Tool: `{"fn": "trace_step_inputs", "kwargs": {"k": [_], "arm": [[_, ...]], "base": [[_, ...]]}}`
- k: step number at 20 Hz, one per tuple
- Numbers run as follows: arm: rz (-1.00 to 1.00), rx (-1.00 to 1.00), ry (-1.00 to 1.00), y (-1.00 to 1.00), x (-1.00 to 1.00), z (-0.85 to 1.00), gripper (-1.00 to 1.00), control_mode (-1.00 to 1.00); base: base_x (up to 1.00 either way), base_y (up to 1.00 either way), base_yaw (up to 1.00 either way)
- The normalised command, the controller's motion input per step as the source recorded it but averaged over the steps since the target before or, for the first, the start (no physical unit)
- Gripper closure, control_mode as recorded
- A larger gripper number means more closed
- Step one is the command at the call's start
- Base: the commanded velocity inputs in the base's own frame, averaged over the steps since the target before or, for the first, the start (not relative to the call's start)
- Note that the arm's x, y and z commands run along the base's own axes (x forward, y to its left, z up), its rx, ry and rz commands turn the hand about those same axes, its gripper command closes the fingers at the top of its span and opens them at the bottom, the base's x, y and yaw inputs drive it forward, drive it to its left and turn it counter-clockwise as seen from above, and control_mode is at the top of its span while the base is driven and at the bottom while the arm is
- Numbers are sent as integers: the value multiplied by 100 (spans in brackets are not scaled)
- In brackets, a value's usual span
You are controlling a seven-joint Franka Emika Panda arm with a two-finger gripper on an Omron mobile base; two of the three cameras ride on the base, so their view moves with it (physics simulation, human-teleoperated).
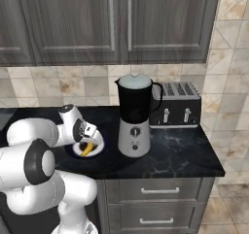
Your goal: Pick the tangerine and banana from the fridge and place them on the plate next to the blender to make a fruit smoothie.
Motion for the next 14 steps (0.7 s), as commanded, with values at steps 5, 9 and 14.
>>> {"fn": "trace_step_inputs", "kwargs": {"k": [5, 9, 14], "arm": [[0, 0, -1, 8, -18, 79, -100, -100], [0, 0, -2, 0, -80, 94, -100, -100], [1, 0, -12, 0, -100, 84, -100, -100]], "base": [[0, 0, 0], [0, 0, 0], [0, 0, 0]]}}
